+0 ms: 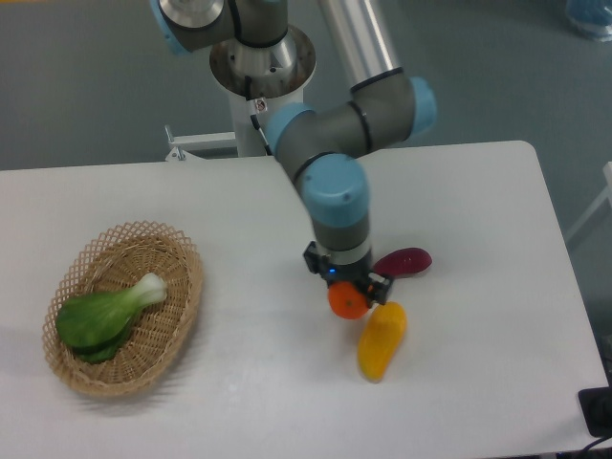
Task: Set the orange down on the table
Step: 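Move the held orange toward the basket and lower it to the table, then open the gripper to release the orange on the table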
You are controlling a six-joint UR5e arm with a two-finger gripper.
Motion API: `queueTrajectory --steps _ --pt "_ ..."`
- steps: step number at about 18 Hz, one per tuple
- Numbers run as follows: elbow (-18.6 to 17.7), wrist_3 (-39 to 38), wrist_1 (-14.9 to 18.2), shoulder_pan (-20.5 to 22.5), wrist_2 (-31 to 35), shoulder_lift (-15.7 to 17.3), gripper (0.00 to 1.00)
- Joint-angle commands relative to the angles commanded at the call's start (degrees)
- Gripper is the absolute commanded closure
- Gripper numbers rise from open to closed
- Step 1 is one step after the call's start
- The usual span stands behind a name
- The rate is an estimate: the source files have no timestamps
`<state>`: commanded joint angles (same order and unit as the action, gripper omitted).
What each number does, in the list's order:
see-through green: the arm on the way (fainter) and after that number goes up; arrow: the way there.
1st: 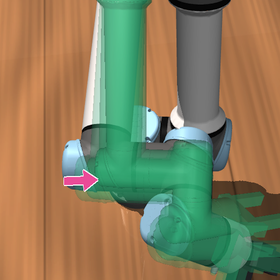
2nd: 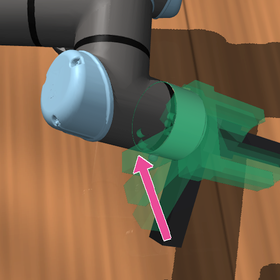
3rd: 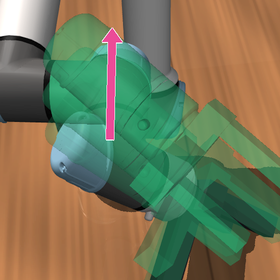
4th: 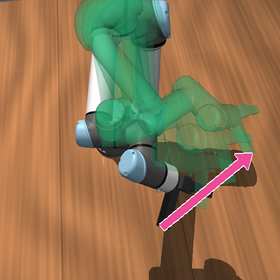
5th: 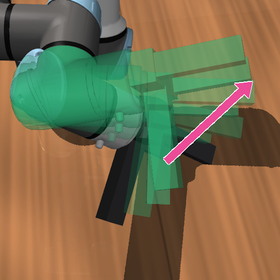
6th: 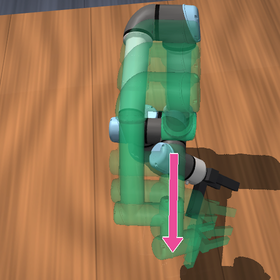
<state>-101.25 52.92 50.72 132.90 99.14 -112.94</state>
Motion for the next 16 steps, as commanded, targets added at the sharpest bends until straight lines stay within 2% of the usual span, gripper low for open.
queueTrajectory --steps 5,8,10,12,16 --pt "-2.99 -0.62 -2.1 -2.64 2.02 -0.09 0.25" --pt "-2.82 -0.54 -2.64 -2.65 2.02 0.08 0.19" --pt "-2.64 -0.54 -2.73 -2.65 1.94 0.26 0.13" --pt "-2.38 -0.54 -2.73 -2.56 1.59 0.44 0.0" --pt "-2.11 -0.62 -3.52 -2.21 0.79 0.7 0.0"
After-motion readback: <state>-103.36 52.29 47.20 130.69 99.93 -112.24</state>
